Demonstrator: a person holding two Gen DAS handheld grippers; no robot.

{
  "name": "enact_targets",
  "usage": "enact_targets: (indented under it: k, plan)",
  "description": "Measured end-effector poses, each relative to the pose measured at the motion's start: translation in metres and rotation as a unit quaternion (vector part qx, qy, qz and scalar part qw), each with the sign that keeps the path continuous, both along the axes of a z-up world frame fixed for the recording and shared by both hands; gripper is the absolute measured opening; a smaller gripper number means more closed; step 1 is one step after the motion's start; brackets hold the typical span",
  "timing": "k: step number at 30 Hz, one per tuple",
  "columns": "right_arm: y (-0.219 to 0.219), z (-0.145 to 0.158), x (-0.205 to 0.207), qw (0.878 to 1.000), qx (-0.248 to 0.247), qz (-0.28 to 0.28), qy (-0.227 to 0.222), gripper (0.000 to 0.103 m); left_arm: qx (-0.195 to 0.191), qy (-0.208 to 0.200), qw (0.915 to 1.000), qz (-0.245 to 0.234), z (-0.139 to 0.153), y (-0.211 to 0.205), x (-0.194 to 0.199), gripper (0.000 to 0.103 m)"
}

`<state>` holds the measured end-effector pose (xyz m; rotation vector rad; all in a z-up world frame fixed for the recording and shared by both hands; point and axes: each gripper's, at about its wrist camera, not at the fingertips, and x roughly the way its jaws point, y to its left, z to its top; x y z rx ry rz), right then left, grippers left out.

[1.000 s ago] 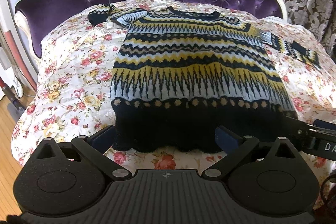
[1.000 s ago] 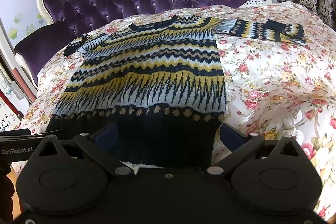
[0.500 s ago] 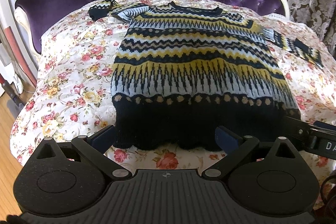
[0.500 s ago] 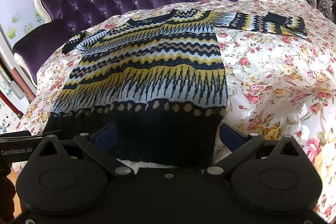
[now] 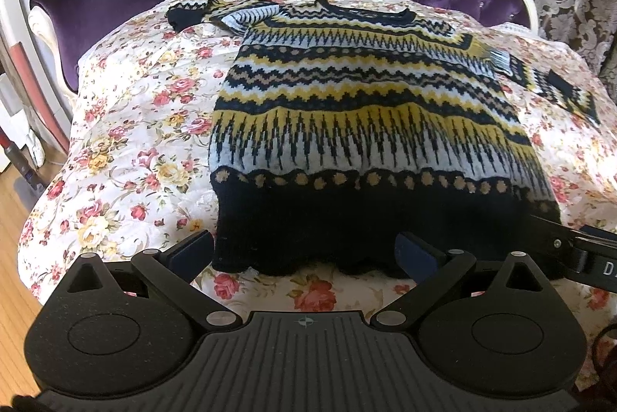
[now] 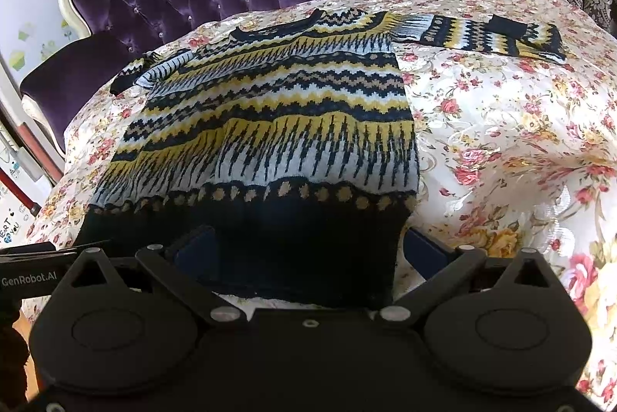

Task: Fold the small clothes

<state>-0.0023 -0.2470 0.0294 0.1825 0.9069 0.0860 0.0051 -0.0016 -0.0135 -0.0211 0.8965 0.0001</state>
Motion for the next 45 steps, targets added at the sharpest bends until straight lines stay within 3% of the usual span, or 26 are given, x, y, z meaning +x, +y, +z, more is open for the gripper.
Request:
enact_targets:
  k: [25, 37, 45]
  plan:
    - [0.004, -0.003, 0.011, 1.0, 0.001, 0.009, 0.018, 0.103, 0.004, 0.019, 0.9998, -0.006, -0.004, 0.001, 0.011, 0.101]
    - [-0.008, -0.002, 0.019, 0.997, 0.044, 0.004, 0.066, 0.103, -0.01, 0.037, 0.9988, -0.029, 0.005, 0.0, 0.017, 0.101]
    - [-0.018, 0.003, 0.026, 0.996, 0.057, -0.006, 0.072, 0.103, -0.017, 0.035, 0.9985, -0.039, 0.012, -0.005, 0.03, 0.101]
